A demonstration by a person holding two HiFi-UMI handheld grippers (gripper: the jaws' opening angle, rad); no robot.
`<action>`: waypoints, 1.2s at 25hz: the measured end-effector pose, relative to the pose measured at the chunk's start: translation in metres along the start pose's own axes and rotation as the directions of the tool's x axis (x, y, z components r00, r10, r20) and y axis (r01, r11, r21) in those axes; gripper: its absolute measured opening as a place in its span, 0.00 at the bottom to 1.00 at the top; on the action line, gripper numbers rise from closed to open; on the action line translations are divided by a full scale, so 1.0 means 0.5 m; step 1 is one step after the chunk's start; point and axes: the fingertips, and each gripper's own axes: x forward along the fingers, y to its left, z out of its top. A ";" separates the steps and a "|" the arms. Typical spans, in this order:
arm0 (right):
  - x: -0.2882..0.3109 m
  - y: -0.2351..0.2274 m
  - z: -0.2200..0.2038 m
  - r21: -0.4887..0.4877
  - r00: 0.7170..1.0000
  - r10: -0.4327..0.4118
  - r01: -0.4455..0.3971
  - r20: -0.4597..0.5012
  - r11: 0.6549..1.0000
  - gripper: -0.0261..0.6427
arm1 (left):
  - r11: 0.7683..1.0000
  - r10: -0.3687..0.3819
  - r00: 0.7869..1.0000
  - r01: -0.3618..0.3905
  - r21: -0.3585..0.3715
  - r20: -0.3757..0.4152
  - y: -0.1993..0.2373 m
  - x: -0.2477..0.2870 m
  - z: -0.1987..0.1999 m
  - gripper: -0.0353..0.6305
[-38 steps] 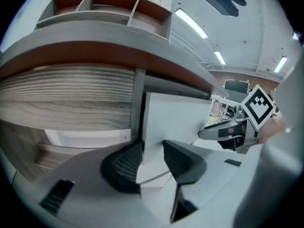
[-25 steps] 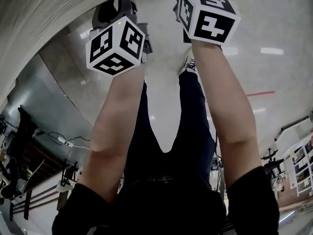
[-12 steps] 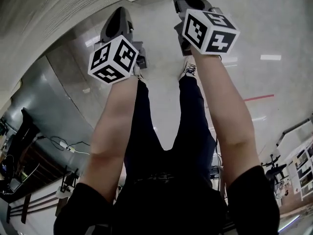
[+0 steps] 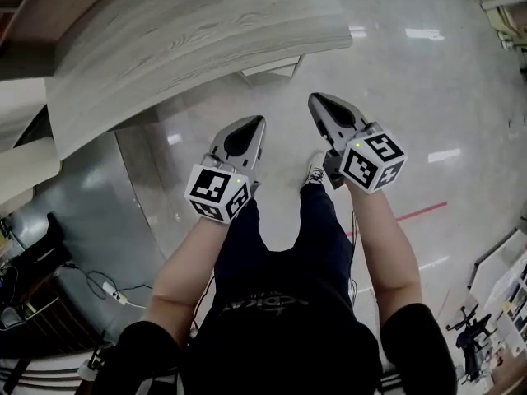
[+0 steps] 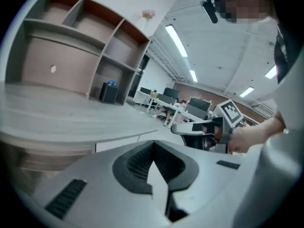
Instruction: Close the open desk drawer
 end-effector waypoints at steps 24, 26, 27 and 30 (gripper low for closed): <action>-0.223 0.462 0.123 -0.345 0.959 0.285 -0.270 -0.006 0.899 0.06 | 0.916 -0.399 0.916 0.397 0.064 0.038 -0.247 -0.254 0.212 0.07; -0.221 0.462 0.109 -0.306 0.957 0.291 -0.281 -0.013 0.910 0.06 | 0.919 -0.392 0.919 0.389 0.073 0.036 -0.242 -0.260 0.211 0.07; -0.221 0.462 0.099 -0.287 0.957 0.290 -0.283 -0.018 0.915 0.06 | 0.919 -0.390 0.920 0.386 0.076 0.033 -0.242 -0.263 0.209 0.07; -0.226 0.465 0.088 -0.277 0.958 0.286 -0.282 -0.027 0.919 0.06 | 0.917 -0.393 0.919 0.389 0.085 0.029 -0.245 -0.270 0.212 0.07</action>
